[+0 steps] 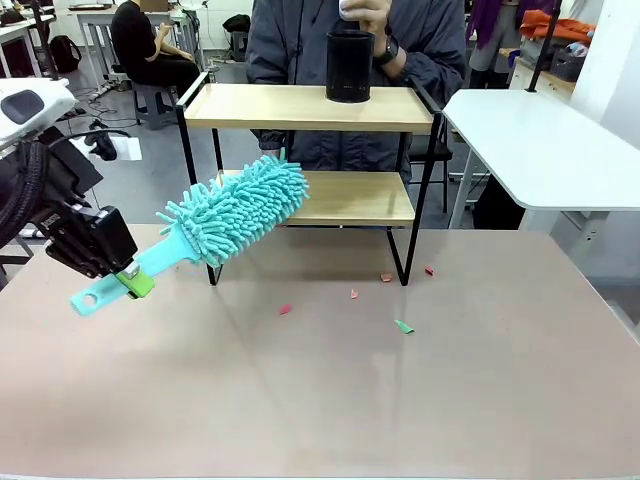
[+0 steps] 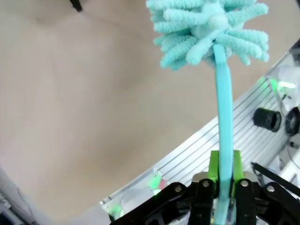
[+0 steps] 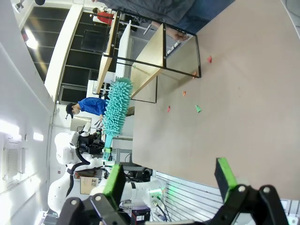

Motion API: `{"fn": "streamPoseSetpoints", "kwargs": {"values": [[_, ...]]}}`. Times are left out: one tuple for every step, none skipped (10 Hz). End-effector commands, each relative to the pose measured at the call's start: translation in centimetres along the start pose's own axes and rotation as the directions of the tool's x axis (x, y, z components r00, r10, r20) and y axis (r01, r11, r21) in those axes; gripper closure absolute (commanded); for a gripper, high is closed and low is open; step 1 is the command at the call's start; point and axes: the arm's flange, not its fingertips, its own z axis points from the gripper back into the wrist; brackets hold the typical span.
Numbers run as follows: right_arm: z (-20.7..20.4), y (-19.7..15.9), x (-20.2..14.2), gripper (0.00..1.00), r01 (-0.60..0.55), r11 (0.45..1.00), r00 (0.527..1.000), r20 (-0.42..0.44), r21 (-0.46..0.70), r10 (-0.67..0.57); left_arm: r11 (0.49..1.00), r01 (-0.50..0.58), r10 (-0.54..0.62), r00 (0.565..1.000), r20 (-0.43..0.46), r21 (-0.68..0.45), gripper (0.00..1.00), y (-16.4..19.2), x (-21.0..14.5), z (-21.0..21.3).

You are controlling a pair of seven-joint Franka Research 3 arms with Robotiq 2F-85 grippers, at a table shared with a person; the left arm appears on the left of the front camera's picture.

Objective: Clean the shelf.
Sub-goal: Clean the remaining tier of the Shelf with the Duster once objects are removed.

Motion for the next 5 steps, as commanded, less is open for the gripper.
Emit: {"fn": "streamPoseSetpoints", "kwargs": {"values": [[-0.2, 0.1, 0.1, 0.0, -0.026, 0.999, 1.0, 0.016, 0.025, 0.025, 0.997, -0.051, 0.045, 0.994, 0.101, 0.05, 0.87, -0.7, 0.7, -0.3], [-0.2, 0.1, 0.1, 0.0, -0.026, 0.999, 1.0, 0.016, 0.025, 0.025, 0.993, -0.078, 0.066, 0.989, 0.131, 0.086, 0.87, -0.9, 1.3, -0.7], [-0.2, 0.1, 0.1, 0.0, -0.026, 0.999, 1.0, 0.016, 0.025, 0.025, 0.983, -0.124, 0.098, 0.978, 0.182, 0.133, 0.87, -1.0, 1.9, -1.3], [-0.2, 0.1, 0.1, 0.0, -0.026, 0.999, 1.0, 0.016, 0.025, 0.025, 0.97, -0.154, 0.117, 0.974, 0.196, 0.188, 0.87, -1.1, 2.8, -2.2], [-0.2, 0.1, 0.1, 0.0, -0.026, 0.999, 1.0, 0.016, 0.025, 0.025, 0.953, -0.186, 0.132, 0.966, 0.223, 0.239, 0.87, -1.3, 3.7, -2.8]]}}
